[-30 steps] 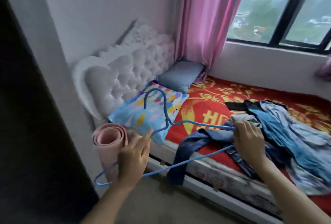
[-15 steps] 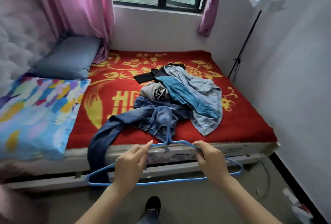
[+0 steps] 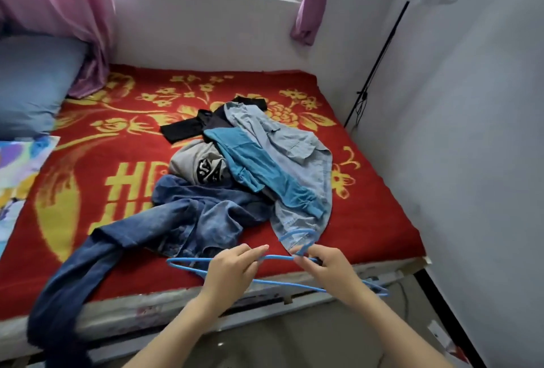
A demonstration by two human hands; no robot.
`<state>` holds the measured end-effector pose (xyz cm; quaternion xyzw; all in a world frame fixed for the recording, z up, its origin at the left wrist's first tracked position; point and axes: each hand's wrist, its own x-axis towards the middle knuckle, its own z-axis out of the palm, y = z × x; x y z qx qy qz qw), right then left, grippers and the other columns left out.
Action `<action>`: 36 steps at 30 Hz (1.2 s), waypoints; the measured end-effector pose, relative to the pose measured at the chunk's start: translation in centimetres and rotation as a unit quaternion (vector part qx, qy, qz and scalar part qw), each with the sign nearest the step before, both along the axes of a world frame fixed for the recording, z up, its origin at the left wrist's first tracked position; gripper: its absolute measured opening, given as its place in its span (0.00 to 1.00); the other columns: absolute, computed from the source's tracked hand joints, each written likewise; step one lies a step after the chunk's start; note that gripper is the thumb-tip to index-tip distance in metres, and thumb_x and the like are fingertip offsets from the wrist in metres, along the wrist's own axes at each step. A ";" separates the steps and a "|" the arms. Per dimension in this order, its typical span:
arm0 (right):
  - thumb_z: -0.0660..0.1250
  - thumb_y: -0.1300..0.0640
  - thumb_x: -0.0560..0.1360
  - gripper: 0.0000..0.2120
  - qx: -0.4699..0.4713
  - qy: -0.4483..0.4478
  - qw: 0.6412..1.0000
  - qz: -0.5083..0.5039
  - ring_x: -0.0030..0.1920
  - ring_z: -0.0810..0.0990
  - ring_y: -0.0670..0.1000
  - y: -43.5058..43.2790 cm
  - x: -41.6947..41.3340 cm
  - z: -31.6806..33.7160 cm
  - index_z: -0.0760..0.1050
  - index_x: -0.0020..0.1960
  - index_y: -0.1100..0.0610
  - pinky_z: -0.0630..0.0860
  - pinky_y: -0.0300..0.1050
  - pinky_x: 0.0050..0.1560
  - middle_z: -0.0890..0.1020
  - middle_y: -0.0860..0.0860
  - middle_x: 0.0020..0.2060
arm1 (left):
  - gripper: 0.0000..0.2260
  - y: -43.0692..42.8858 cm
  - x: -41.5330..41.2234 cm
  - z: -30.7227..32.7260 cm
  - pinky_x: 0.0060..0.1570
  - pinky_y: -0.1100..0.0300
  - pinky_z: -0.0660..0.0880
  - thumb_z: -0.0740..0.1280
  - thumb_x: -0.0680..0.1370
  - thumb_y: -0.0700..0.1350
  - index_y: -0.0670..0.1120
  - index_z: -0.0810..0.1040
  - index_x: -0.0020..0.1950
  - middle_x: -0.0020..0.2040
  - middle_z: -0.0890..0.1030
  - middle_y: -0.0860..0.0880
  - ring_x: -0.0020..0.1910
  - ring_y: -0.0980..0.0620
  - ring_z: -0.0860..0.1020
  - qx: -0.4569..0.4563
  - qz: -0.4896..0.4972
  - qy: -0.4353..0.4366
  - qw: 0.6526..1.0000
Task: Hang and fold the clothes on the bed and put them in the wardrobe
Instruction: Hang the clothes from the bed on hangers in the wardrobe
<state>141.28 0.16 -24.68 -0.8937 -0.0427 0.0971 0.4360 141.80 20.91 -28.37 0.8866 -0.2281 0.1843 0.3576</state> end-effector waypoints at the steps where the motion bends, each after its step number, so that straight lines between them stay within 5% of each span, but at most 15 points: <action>1: 0.68 0.55 0.75 0.05 0.004 -0.001 1.000 -0.008 0.33 0.74 0.38 -1.2 0.5 -0.1 0.81 0.49 0.50 0.69 0.35 0.38 0.78 0.40 0.32 | 0.07 -1.0 0.9 0.2 0.24 0.65 0.70 0.69 0.69 0.43 0.44 0.86 0.43 0.29 0.79 0.51 0.25 0.52 0.76 0.008 -0.002 0.007 1.000; 5: 0.66 0.59 0.76 0.11 0.041 0.011 0.998 -0.036 0.27 0.63 0.41 -6.2 3.7 -1.1 0.77 0.37 0.63 0.59 0.34 0.31 0.65 0.43 0.22 | 0.06 -4.3 4.6 -0.5 0.22 0.66 0.72 0.71 0.63 0.39 0.45 0.85 0.38 0.29 0.79 0.51 0.24 0.52 0.77 0.037 -0.012 0.048 0.998; 7: 0.66 0.61 0.76 0.17 0.047 0.015 0.998 -0.034 0.26 0.60 0.42 -8.2 5.8 -1.4 0.67 0.30 0.59 0.57 0.35 0.29 0.62 0.43 0.22 | 0.06 -4.8 6.3 -1.0 0.22 0.66 0.72 0.71 0.64 0.40 0.45 0.85 0.38 0.29 0.79 0.52 0.24 0.52 0.78 0.055 0.001 0.050 0.997; 9: 0.65 0.61 0.77 0.18 0.054 0.012 0.998 -0.022 0.25 0.60 0.42 -10.7 8.7 -1.7 0.64 0.30 0.56 0.58 0.35 0.29 0.62 0.43 0.22 | 0.05 -5.5 8.1 -1.6 0.22 0.65 0.72 0.69 0.66 0.41 0.45 0.85 0.38 0.30 0.80 0.52 0.26 0.53 0.78 0.073 0.038 0.042 0.996; 13: 0.64 0.60 0.77 0.17 0.053 0.004 0.999 0.005 0.28 0.63 0.48 -15.8 14.7 -1.7 0.67 0.33 0.67 0.61 0.43 0.32 0.66 0.54 0.26 | 0.14 -7.2 11.2 -1.7 0.23 0.67 0.71 0.59 0.69 0.47 0.46 0.83 0.34 0.27 0.78 0.52 0.25 0.54 0.77 0.112 0.149 0.036 0.982; 17: 0.64 0.60 0.77 0.17 0.050 0.009 0.998 0.021 0.27 0.64 0.48 -19.0 19.1 -2.1 0.68 0.36 0.71 0.61 0.43 0.31 0.66 0.54 0.26 | 0.03 -9.9 12.9 -1.4 0.26 0.58 0.75 0.73 0.64 0.39 0.44 0.83 0.35 0.27 0.78 0.51 0.26 0.50 0.77 0.119 0.209 0.063 0.968; 23: 0.64 0.60 0.77 0.19 0.034 0.046 0.998 0.020 0.24 0.62 0.42 -19.0 23.3 -5.1 0.65 0.30 0.58 0.59 0.37 0.29 0.64 0.44 0.22 | 0.26 -10.6 11.8 -3.9 0.36 0.48 0.78 0.83 0.56 0.43 0.44 0.83 0.53 0.48 0.82 0.43 0.46 0.43 0.82 0.220 0.236 0.203 0.925; 27: 0.66 0.61 0.76 0.19 0.019 0.076 0.996 -0.036 0.27 0.65 0.47 -17.9 25.5 -7.7 0.65 0.29 0.56 0.61 0.44 0.32 0.66 0.49 0.23 | 0.27 -7.4 11.6 -7.0 0.65 0.57 0.64 0.60 0.79 0.55 0.54 0.56 0.76 0.74 0.60 0.49 0.72 0.50 0.60 0.239 0.285 0.314 0.874; 29: 0.66 0.61 0.77 0.12 0.002 0.099 0.993 -0.057 0.32 0.71 0.48 -17.4 26.4 -8.3 0.70 0.34 0.55 0.65 0.45 0.36 0.73 0.49 0.29 | 0.27 -6.1 11.7 -7.9 0.66 0.61 0.62 0.56 0.79 0.58 0.55 0.51 0.76 0.75 0.56 0.52 0.72 0.53 0.58 0.245 0.290 0.333 0.863; 31: 0.65 0.59 0.77 0.04 -0.023 0.136 0.989 -0.053 0.47 0.77 0.51 -16.5 27.5 -8.7 0.76 0.51 0.57 0.70 0.45 0.47 0.78 0.51 0.44 | 0.27 -4.9 12.7 -8.7 0.65 0.62 0.62 0.55 0.80 0.58 0.55 0.51 0.76 0.74 0.57 0.52 0.72 0.53 0.59 0.242 0.286 0.349 0.859; 33: 0.64 0.59 0.77 0.15 -0.050 0.162 0.984 -0.054 0.57 0.77 0.54 -15.4 28.9 -9.3 0.73 0.63 0.59 0.70 0.45 0.53 0.79 0.54 0.55 | 0.27 -3.4 14.5 -9.5 0.65 0.62 0.63 0.55 0.80 0.57 0.55 0.51 0.76 0.74 0.57 0.52 0.72 0.53 0.59 0.242 0.271 0.372 0.854; 36: 0.61 0.60 0.78 0.18 -0.082 0.150 0.983 -0.070 0.61 0.76 0.55 -13.5 30.6 -9.6 0.70 0.68 0.54 0.68 0.42 0.48 0.78 0.53 0.60 | 0.26 -1.7 17.6 -10.7 0.65 0.60 0.64 0.55 0.80 0.56 0.54 0.51 0.76 0.74 0.57 0.52 0.72 0.52 0.59 0.227 0.245 0.396 0.855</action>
